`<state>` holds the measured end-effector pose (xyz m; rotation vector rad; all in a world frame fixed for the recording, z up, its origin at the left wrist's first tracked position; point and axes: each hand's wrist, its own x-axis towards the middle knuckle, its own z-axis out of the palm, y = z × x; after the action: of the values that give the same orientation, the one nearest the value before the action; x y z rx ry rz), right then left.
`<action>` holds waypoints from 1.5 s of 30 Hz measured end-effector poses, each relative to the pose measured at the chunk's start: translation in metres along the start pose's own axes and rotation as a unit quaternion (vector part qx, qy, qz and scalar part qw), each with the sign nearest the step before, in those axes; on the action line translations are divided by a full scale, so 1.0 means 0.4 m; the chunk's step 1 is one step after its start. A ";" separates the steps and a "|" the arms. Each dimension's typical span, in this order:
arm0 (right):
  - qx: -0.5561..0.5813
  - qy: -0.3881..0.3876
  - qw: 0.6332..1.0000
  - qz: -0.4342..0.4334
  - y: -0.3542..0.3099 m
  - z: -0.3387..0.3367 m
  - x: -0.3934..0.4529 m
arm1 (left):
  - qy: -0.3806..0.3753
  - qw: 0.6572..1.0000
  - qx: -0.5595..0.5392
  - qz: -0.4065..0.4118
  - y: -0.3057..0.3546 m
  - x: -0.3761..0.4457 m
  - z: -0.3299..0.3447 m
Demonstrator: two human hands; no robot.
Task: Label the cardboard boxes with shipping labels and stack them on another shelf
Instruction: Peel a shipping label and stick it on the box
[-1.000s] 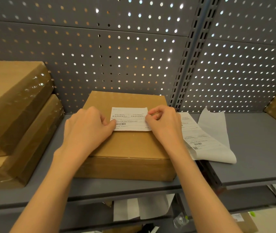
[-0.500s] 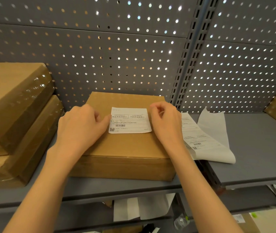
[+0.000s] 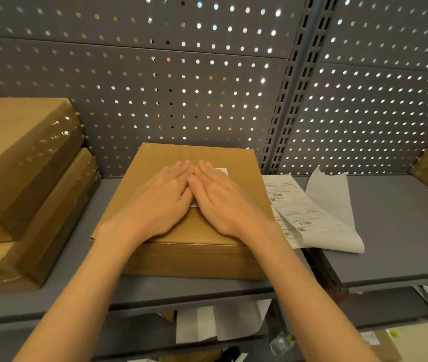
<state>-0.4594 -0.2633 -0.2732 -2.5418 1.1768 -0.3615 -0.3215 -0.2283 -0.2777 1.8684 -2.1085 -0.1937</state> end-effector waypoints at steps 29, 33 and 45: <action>-0.026 0.013 0.999 0.021 -0.031 0.023 -0.078 | 0.002 1.000 -0.007 -0.014 0.035 -0.061 0.016; -0.044 0.015 0.998 0.041 -0.018 0.015 -0.086 | -0.006 0.999 0.026 -0.035 0.025 -0.065 0.015; -0.047 0.043 0.994 0.086 0.015 -0.017 -0.122 | 0.026 0.995 0.056 -0.073 0.026 -0.096 0.002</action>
<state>-0.4966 -0.2307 -0.2738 -2.5003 1.4659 -0.3851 -0.3278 -0.1894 -0.2810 2.0698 -1.9873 -0.0611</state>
